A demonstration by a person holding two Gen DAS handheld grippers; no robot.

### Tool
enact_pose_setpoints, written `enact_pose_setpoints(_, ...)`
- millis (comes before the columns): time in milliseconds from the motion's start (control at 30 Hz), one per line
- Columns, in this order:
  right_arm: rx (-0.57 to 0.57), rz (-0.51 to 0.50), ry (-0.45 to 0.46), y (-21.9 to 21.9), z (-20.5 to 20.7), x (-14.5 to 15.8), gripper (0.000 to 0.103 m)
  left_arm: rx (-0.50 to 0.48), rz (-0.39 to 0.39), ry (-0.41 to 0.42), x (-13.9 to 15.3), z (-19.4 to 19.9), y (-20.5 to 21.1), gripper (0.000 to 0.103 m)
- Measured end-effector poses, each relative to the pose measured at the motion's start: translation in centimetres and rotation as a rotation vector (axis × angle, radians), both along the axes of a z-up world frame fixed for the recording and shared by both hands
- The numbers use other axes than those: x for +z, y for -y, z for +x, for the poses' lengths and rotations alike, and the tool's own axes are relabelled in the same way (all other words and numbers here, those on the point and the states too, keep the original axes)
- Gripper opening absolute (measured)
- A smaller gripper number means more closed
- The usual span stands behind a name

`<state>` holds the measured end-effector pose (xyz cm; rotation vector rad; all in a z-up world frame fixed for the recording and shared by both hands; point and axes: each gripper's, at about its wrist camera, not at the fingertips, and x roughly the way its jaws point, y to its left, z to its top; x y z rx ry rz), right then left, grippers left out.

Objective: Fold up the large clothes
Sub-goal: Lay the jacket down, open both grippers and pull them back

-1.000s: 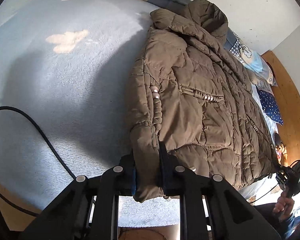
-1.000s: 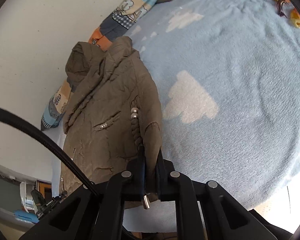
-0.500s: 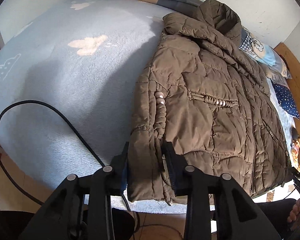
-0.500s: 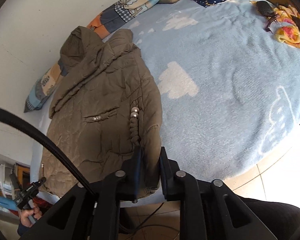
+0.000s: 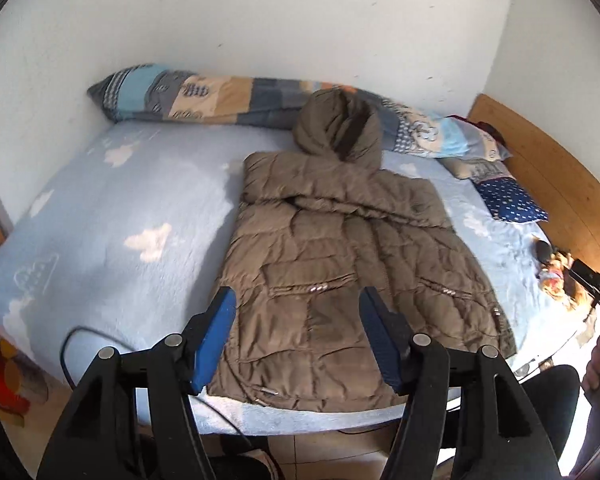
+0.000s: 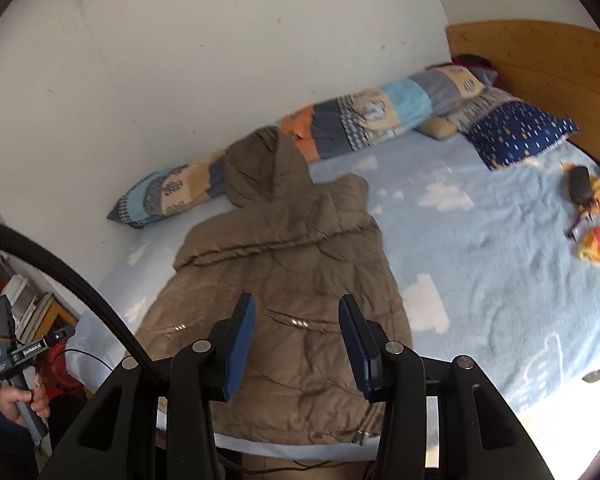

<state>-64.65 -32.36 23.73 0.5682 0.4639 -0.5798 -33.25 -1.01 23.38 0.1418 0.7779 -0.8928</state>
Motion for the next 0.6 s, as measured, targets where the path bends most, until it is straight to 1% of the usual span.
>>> enact_pose_setpoints(133,0.071,-0.087,0.098,-2.0,1.0,4.5,0.047,-0.163,-0.062,0.107,7.4,-4.2,1.6,0.066)
enact_pose_setpoints(233,0.099,-0.149,0.160,-3.4,1.2,7.6,0.053,-0.270,-0.094,0.192,12.1,-7.4,3.1,0.066)
enact_pose_setpoints(300,0.108,-0.189,0.205,-4.1,0.7,9.4,0.055,-0.313,-0.112,0.242,14.8,-9.1,4.1,0.067)
enact_pose_setpoints(333,0.114,-0.206,0.219,-4.2,0.5,10.3,0.058,-0.334,-0.131,0.252,16.1,-9.8,4.5,0.067)
enact_pose_setpoints(400,0.121,-0.237,0.250,-4.8,0.0,12.0,0.061,-0.382,-0.151,0.265,17.9,-11.1,5.4,0.071)
enact_pose_setpoints(467,0.117,-0.263,0.280,-5.3,-0.5,13.4,0.074,-0.403,-0.163,0.281,19.3,-11.9,6.1,0.072)
enact_pose_setpoints(533,0.125,-0.282,0.297,-5.6,-0.8,14.3,0.077,-0.416,-0.165,0.294,19.9,-12.4,6.9,0.072)
enact_pose_setpoints(600,0.122,-0.316,0.286,-5.7,-0.6,15.1,0.077,-0.418,-0.161,0.286,19.9,-11.8,7.8,0.072)
